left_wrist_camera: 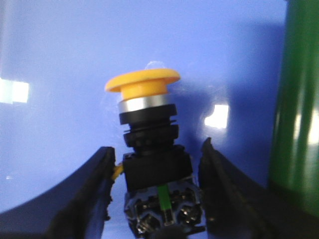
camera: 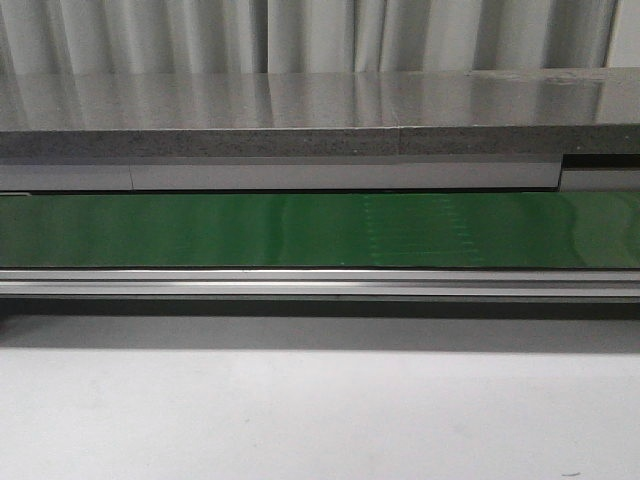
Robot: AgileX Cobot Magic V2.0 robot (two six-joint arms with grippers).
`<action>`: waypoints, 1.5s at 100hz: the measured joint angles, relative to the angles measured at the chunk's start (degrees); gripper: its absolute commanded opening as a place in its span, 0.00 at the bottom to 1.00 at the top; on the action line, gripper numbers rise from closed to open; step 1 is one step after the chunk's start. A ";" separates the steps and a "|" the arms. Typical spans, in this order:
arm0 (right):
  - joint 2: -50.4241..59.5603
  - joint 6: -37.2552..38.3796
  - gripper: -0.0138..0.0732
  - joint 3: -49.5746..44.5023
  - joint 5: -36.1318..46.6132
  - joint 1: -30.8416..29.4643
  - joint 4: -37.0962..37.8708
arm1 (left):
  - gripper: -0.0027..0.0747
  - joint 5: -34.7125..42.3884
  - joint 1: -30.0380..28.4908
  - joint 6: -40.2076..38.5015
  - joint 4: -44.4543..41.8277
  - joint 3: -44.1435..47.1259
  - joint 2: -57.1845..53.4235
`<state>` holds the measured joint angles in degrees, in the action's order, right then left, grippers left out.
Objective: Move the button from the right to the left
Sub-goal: 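Lower the held button into the blue tray and open the left gripper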
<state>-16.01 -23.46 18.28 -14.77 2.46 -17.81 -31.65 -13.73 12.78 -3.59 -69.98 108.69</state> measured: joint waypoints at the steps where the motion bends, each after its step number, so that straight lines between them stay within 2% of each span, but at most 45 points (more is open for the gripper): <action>1: 0.00 0.00 0.08 0.00 0.00 0.00 0.00 | 0.52 0.00 0.00 0.00 0.00 0.00 0.00; 14: 0.00 0.00 0.08 0.00 0.00 0.00 0.00 | 0.60 0.34 0.00 0.00 0.00 0.00 0.00; 55: 0.00 0.00 0.08 0.00 0.00 0.00 0.00 | 0.60 0.96 0.00 0.00 -1.61 -0.13 -0.27; 89: 0.00 0.00 0.08 0.00 0.00 0.00 0.00 | 0.60 1.53 0.71 0.00 -0.12 -0.13 -10.75; 110: 0.00 0.00 0.08 0.00 0.00 0.00 0.00 | 0.60 1.33 4.77 0.00 4.38 0.41 -18.14; 150: 0.00 0.00 0.08 0.00 0.00 0.00 0.00 | 0.60 0.47 15.99 0.00 5.51 6.10 -32.29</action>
<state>-16.01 -23.46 18.28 -14.77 2.46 -17.81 -31.17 2.27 12.78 1.92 -63.88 76.40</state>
